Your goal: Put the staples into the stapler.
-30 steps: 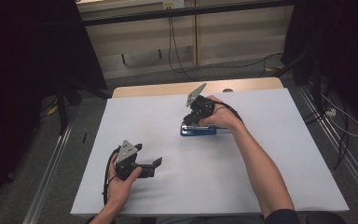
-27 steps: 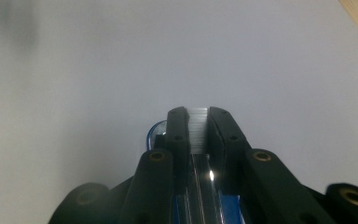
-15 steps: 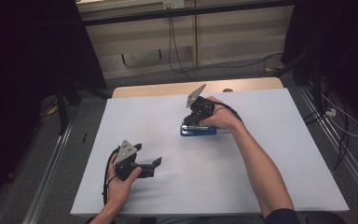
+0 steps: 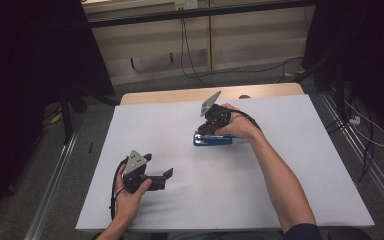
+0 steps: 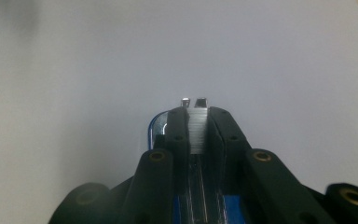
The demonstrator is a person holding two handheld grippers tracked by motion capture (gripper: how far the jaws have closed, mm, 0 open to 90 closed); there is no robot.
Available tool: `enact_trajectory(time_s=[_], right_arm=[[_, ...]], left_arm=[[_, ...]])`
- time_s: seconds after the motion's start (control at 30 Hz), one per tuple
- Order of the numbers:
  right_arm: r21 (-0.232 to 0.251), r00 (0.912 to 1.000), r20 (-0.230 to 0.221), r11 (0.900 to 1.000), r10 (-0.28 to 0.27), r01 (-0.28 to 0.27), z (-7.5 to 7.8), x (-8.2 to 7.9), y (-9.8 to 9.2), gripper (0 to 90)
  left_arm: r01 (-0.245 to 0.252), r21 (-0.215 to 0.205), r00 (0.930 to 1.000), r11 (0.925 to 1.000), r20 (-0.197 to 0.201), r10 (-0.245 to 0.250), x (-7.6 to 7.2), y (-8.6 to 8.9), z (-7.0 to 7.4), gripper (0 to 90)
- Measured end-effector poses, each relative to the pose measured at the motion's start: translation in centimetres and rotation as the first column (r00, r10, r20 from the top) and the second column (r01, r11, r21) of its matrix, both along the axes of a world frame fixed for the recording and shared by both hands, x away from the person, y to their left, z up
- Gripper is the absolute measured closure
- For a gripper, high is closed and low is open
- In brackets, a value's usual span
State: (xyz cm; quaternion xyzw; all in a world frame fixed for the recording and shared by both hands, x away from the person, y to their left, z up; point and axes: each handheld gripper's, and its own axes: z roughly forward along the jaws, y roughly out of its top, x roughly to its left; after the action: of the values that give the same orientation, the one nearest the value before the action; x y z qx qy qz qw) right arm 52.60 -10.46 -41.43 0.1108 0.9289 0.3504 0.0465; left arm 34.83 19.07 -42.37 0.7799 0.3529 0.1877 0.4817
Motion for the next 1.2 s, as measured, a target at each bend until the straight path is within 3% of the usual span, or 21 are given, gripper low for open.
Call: enact_trajectory(time_s=[1.2], right_arm=[[0.013, 0.9993, -0.011, 0.999, -0.035, 0.035, -0.06, -0.05, 0.26, 76.5]], left_arm=[[0.004, 0.002, 1.0000, 1.0000, 0.001, -0.004, 0.01, 0.03, 0.01, 5.0]])
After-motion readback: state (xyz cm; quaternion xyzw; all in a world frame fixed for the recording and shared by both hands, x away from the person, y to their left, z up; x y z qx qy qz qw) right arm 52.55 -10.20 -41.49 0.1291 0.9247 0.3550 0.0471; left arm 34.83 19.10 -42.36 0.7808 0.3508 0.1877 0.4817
